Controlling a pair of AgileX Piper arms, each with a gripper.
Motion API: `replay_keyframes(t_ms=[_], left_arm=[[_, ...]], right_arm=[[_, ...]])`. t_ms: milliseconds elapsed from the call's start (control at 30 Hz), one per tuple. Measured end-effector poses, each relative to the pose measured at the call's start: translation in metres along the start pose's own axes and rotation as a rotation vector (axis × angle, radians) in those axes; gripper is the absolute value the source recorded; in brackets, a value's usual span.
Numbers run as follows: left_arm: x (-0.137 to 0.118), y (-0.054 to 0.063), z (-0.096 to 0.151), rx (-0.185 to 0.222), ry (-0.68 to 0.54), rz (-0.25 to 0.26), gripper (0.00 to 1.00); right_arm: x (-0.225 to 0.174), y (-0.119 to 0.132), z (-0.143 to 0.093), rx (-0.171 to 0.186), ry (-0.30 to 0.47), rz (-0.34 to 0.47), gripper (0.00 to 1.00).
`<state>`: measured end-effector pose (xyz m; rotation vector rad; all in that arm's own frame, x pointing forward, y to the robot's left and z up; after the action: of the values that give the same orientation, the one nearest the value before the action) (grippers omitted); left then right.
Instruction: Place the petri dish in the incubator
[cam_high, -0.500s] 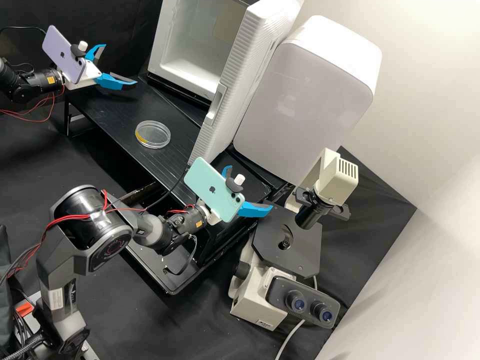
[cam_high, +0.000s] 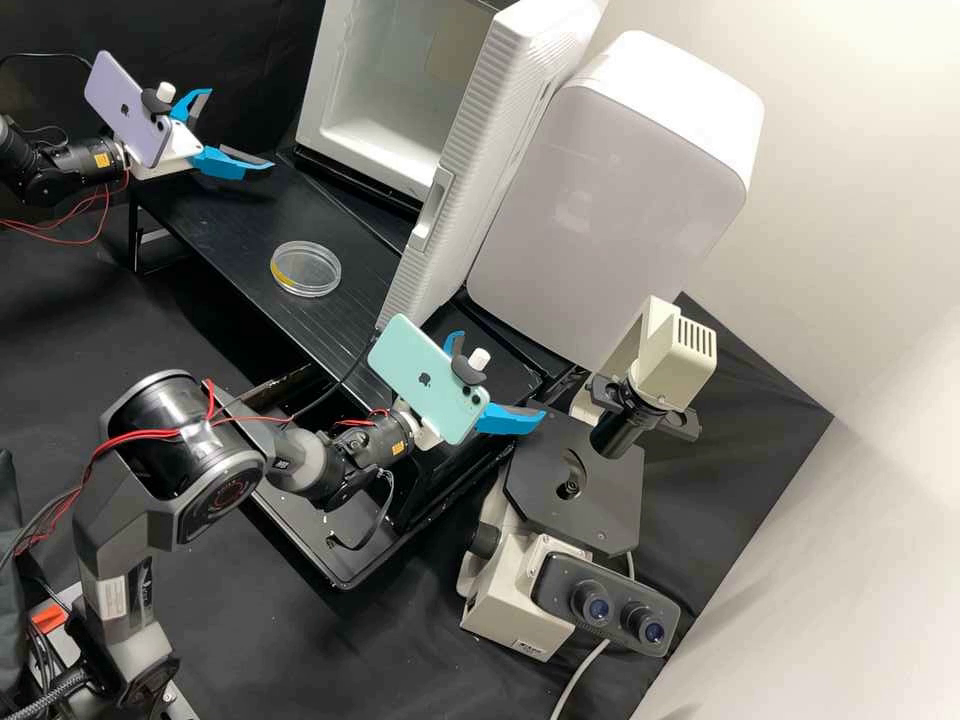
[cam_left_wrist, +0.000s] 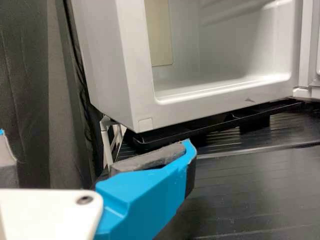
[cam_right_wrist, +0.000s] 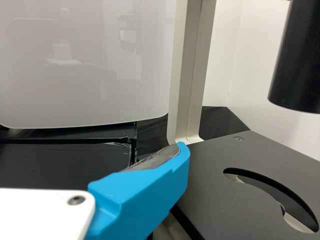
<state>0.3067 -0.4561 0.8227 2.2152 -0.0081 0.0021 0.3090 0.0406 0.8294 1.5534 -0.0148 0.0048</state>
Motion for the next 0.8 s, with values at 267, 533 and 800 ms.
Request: replay_keyframes(t_ms=[267, 533, 800], left_arm=[[-0.023, 0.000, 0.005, 0.032, -0.028, -0.013, 1.00], [-0.061, 0.007, 0.019, 0.083, -0.206, 0.035, 1.00], [-0.098, 0.001, 0.038, -0.005, -0.362, 0.075, 1.00]], right_arm=[[0.000, 0.000, 0.000, 0.000, 0.000, 0.000, 1.00], [0.000, 0.000, 0.000, 0.000, 0.000, 0.000, 1.00], [0.000, 0.000, 0.000, 0.000, 0.000, 0.000, 1.00]])
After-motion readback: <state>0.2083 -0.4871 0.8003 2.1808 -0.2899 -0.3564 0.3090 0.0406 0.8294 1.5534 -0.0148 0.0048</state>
